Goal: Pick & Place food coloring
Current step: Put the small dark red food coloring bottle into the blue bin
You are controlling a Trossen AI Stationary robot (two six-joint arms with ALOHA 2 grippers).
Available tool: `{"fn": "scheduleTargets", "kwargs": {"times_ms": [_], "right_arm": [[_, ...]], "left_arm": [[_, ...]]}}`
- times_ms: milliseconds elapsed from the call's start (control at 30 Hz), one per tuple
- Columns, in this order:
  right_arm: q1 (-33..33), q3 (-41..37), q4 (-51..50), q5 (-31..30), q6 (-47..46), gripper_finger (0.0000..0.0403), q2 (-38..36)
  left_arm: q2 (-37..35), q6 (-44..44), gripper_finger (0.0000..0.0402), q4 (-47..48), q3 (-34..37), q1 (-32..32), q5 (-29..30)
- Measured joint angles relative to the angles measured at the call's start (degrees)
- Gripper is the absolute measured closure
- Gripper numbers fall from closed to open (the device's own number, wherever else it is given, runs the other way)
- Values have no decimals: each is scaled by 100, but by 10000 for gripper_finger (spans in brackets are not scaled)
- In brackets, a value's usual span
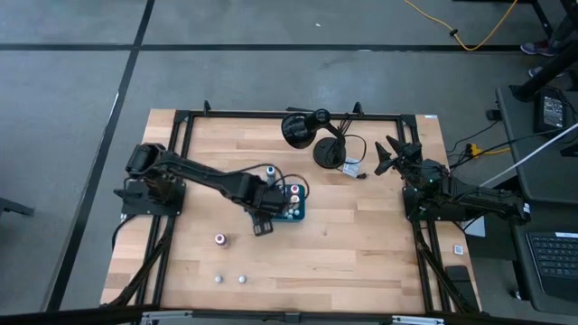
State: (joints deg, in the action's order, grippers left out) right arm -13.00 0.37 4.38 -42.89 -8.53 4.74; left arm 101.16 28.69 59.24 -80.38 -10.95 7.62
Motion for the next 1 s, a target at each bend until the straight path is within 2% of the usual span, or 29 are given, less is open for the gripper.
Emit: {"fn": "scheduleTargets", "kwargs": {"times_ms": [167,300,600,800,1000], "right_arm": [[-1,-1,-2,0,1,159,0],[0,-1,0,0,0,159,-1],[-1,1,-1,0,0,159,1],[-1,1,0,0,1,159,1],[-1,-1,0,0,0,159,0]], "left_arm": [[-216,110,233,272,-2,-674,-67],[-242,486,238,307,-2,-1307,89],[-238,1206,244,347,-2,-2455,-33],[-197,1382,245,207,-2,-2935,-354],[187,1294,246,-270,-2,-3026,-583]]}}
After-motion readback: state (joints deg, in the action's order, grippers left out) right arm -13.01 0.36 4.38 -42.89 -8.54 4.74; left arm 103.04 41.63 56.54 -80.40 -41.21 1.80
